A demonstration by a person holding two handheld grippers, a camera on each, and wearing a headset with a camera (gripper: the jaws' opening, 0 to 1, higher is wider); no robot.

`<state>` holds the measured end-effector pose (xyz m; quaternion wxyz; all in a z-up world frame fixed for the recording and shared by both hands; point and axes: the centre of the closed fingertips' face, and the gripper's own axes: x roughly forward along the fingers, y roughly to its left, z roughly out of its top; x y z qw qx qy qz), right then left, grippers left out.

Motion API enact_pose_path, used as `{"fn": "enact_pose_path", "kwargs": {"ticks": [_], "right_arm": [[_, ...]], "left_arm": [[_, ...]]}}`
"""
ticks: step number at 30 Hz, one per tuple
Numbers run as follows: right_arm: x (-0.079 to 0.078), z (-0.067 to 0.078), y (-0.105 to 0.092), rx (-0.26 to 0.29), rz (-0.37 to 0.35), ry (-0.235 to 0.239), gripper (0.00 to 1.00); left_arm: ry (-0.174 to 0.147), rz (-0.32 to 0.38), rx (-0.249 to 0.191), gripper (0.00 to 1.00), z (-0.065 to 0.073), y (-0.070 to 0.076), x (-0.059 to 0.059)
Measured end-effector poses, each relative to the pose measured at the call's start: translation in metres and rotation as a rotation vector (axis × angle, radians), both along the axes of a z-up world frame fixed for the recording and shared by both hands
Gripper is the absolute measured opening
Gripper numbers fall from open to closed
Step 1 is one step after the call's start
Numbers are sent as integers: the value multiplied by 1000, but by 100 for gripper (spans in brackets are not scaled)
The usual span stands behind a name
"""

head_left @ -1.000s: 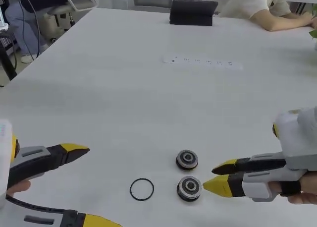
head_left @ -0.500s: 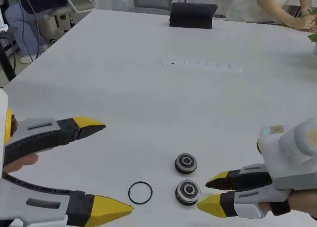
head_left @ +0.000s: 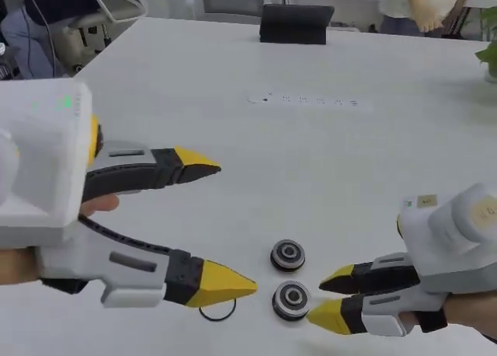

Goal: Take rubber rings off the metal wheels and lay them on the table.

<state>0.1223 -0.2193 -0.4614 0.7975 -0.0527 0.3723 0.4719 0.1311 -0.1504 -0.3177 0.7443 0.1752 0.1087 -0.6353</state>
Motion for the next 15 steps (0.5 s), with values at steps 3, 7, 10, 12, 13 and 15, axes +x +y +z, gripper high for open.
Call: {"fn": "enact_pose_path", "kwargs": {"ticks": [3, 7, 10, 12, 13, 15], "right_arm": [[0, -1, 0, -4, 3, -4, 27], [-1, -4, -1, -18, 15, -10, 26], [-1, -4, -1, -22, 20, -17, 26], [-1, -4, 0, -23, 20, -22, 26], [0, -4, 0, -22, 20, -24, 26], [0, -4, 0, -23, 21, -28, 26]], "left_arm": [[21, -80, 31, 63, -8, -14, -4], [-11, -111, 50, 62, -6, -32, 7], [-30, -136, 46, 60, -3, -45, 11], [-44, -158, 48, 59, -5, -52, 12], [-48, -164, 47, 58, -7, -54, 13], [-51, -174, 55, 56, -15, -58, 15]]}}
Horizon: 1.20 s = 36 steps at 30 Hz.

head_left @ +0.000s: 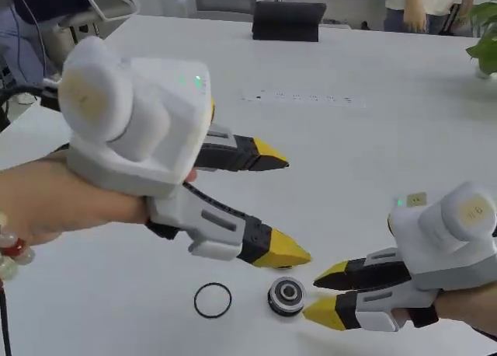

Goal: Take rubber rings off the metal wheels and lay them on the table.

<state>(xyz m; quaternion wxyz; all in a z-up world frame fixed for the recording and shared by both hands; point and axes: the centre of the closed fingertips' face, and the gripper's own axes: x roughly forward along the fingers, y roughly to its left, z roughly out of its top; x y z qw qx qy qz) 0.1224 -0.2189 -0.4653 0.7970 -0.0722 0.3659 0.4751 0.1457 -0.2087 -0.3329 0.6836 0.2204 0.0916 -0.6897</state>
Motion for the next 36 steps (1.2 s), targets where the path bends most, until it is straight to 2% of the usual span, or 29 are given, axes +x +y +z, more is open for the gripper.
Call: {"fn": "enact_pose_path", "kwargs": {"ticks": [3, 7, 8, 10, 13, 16, 20, 28, 32, 36], "right_arm": [[-1, -2, 1, -7, 8, -2, 26], [-2, -3, 2, -16, 18, -5, 26], [-2, -4, 2, -16, 15, -5, 26], [-1, -4, 3, -17, 16, -8, 26], [-2, -6, 3, -22, 23, -8, 25], [-2, -7, 3, -26, 26, -8, 25], [-2, -7, 5, -24, 25, -11, 25], [-2, -11, 8, -43, 38, -27, 24], [0, -10, 10, -57, 44, -61, 23], [3, -9, 9, -60, 40, -73, 23]], "left_arm": [[17, -4, 13, 54, -20, -4, 1], [24, 17, 31, 53, -41, -4, 3], [36, 29, 22, 52, -45, -4, 3], [87, 77, -16, 48, -53, -6, 4], [123, 105, -38, 39, -64, -5, 4], [140, 97, -7, 36, -76, -3, 2], [159, 107, 10, 34, -90, -2, 1], [132, 63, 66, 25, -109, -6, -7], [124, 44, 89, 18, -117, -7, -13], [111, 44, 119, 13, -124, -5, -13]]}}
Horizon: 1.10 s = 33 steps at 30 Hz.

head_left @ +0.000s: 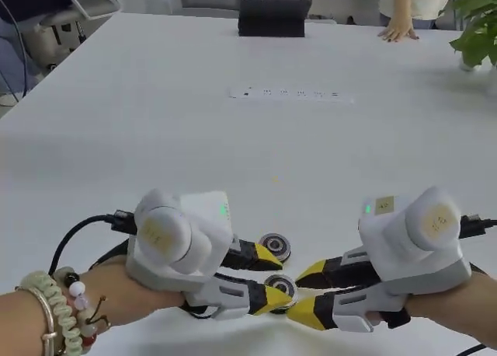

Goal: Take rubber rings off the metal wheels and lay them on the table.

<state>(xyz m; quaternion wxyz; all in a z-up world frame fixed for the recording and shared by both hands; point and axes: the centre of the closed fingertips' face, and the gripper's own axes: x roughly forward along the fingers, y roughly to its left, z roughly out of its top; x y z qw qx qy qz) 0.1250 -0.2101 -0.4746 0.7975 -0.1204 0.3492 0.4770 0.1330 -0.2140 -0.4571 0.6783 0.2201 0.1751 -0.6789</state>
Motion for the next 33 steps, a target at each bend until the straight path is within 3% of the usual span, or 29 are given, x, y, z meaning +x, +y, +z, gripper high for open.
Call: {"fn": "enact_pose_path", "kwargs": {"ticks": [6, 10, 33], "right_arm": [[-2, -3, 1, -4, 4, 9, 23], [-2, -4, 3, 2, -1, 11, 23], [-2, -6, -2, -8, 6, 5, 9]], "left_arm": [[7, 5, -4, 9, 0, 0, -1], [32, 14, -12, 8, -1, 2, -2], [36, 30, -37, 8, -1, 3, 1]]}}
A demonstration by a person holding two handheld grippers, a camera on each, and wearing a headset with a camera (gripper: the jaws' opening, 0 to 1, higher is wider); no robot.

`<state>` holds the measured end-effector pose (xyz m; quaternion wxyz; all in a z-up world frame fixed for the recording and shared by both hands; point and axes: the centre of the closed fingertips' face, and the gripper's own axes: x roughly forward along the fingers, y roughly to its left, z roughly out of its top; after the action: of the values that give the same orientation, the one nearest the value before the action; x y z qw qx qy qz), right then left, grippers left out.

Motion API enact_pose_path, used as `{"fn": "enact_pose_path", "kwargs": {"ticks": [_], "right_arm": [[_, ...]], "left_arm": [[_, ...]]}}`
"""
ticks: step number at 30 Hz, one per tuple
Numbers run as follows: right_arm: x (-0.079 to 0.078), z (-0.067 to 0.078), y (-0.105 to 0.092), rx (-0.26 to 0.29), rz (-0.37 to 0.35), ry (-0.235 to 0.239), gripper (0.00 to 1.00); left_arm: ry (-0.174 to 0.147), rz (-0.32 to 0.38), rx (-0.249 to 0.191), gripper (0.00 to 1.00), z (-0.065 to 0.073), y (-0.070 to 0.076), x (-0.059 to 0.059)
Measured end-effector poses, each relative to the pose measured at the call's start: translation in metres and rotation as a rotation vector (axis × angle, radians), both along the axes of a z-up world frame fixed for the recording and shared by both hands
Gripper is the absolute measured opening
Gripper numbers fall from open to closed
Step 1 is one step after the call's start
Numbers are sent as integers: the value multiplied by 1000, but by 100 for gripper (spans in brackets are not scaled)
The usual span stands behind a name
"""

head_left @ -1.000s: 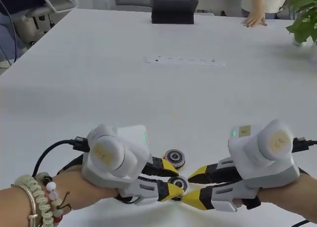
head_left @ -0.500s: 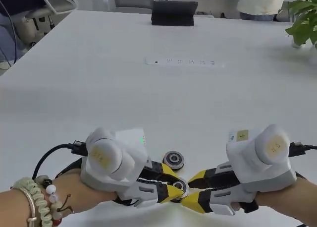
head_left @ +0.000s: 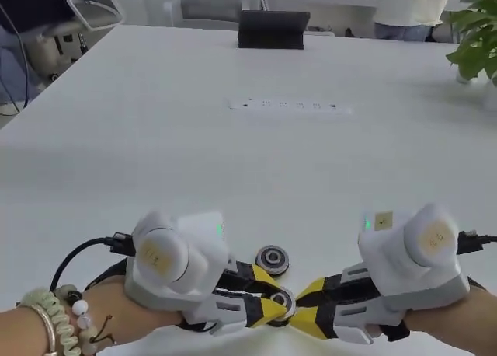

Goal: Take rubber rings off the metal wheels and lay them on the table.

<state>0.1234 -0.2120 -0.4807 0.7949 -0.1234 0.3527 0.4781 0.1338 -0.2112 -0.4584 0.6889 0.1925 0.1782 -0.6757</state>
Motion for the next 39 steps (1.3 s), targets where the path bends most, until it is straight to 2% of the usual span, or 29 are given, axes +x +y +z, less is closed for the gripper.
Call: {"fn": "enact_pose_path", "kwargs": {"ticks": [7, 10, 11, 18, 20, 27, 31, 33, 34, 36, 39], "right_arm": [[0, 0, 0, -2, 0, -3, 8], [3, -2, -3, -25, -7, -24, 0], [1, -1, -3, -15, -12, -5, 0], [2, -1, -3, -23, -8, -15, 0], [2, -1, -3, -17, -30, 8, 0], [4, -1, -5, -7, -66, 42, 0], [7, 0, -9, 5, -117, 74, 0], [9, 1, -10, 23, -149, 100, 0], [7, 2, -10, 43, -178, 138, 0], [10, 4, -12, 62, -199, 151, 0], [9, 9, -11, 123, -266, 224, 0]], "left_arm": [[-2, 1, 2, 8, 0, 1, 0], [-2, -2, 4, 8, -1, 1, 0], [-3, -2, 4, 8, -1, 1, 0], [-3, 0, 2, 8, -1, 0, 0], [-4, -1, 2, 8, 0, 0, 0], [-6, -3, 0, 8, 0, 0, 1], [-8, -1, 0, 8, 0, 0, 1], [-8, -1, 0, 8, 0, 0, 1], [-8, -1, 0, 8, 0, 0, 1], [-8, -1, -1, 8, 0, 0, 1], [-8, -1, -1, 8, -1, 0, 1]]}}
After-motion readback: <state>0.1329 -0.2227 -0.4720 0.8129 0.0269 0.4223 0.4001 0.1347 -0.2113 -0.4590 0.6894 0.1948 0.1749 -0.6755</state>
